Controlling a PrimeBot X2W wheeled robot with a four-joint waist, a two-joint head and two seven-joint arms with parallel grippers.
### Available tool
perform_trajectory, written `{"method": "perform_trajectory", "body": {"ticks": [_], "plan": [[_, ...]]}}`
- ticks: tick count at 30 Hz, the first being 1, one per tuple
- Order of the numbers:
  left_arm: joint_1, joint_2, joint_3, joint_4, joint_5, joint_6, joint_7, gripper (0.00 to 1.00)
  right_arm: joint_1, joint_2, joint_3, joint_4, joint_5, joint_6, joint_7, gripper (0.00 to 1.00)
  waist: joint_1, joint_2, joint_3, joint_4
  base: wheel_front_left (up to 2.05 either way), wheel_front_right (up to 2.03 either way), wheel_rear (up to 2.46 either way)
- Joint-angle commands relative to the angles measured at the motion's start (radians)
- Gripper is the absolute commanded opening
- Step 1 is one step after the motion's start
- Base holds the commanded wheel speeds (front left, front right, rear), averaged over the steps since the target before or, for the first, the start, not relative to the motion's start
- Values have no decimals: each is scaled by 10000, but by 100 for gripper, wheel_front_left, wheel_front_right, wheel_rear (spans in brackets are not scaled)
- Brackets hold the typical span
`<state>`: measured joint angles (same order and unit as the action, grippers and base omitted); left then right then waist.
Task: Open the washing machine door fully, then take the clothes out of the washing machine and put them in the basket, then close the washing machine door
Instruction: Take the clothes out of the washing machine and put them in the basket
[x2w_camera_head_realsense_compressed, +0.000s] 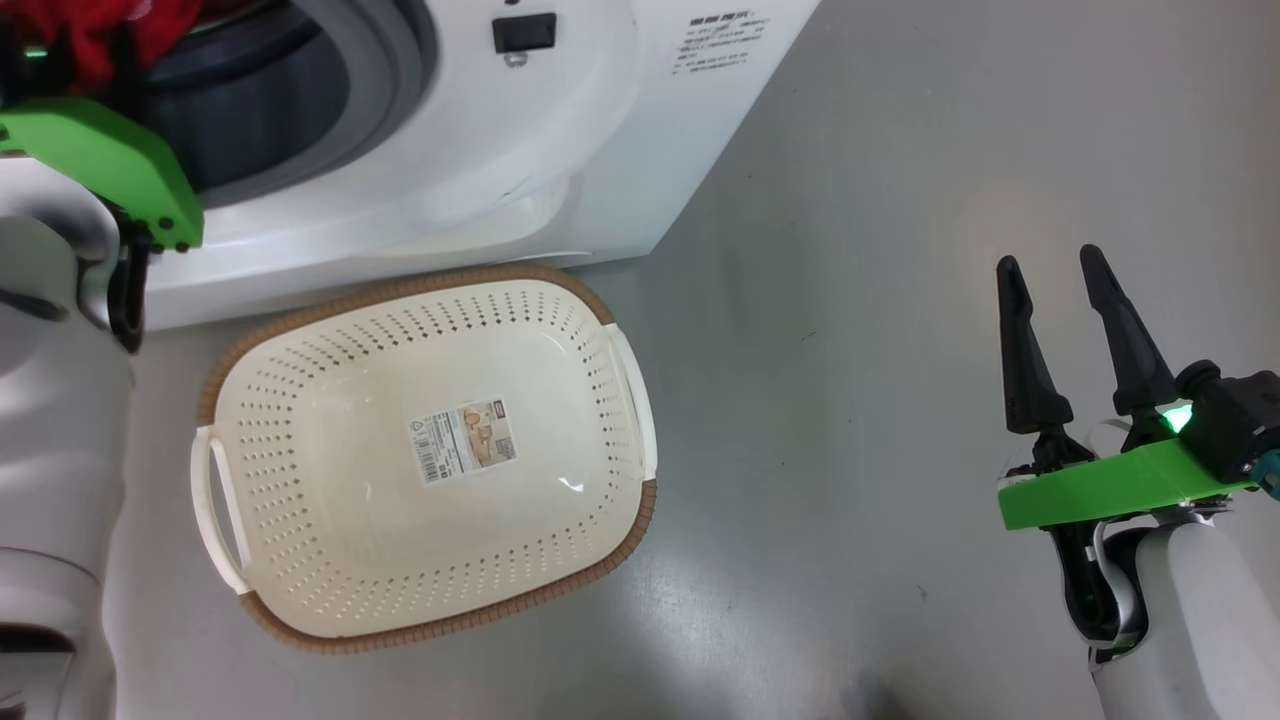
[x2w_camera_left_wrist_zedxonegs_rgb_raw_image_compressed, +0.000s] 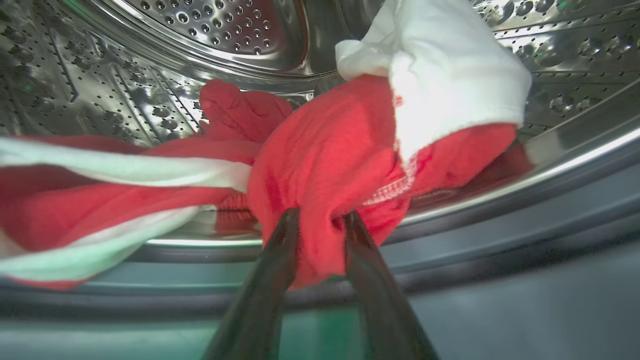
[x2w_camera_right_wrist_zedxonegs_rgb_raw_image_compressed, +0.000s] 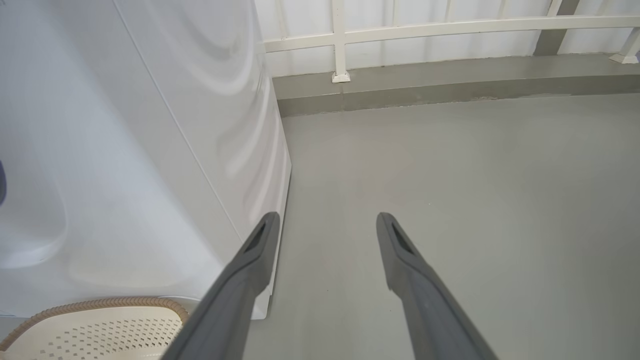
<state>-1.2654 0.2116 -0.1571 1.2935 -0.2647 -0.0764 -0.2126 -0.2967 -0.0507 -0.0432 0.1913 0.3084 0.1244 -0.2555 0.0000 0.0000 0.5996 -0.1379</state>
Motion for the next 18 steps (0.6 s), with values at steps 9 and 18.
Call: {"method": "perform_trajectory", "body": {"ticks": [9, 18], "plan": [[-36, 525, -21, -86, -35, 229, -175, 0, -17, 4, 291, -241, 114, 63, -63, 100, 0, 0, -122, 44, 0, 0, 0], [645, 377, 150, -1263, -178, 256, -485, 0, 80, 5, 161, -195, -2, 63, -63, 100, 0, 0, -442, 281, 0, 0, 0]]}}
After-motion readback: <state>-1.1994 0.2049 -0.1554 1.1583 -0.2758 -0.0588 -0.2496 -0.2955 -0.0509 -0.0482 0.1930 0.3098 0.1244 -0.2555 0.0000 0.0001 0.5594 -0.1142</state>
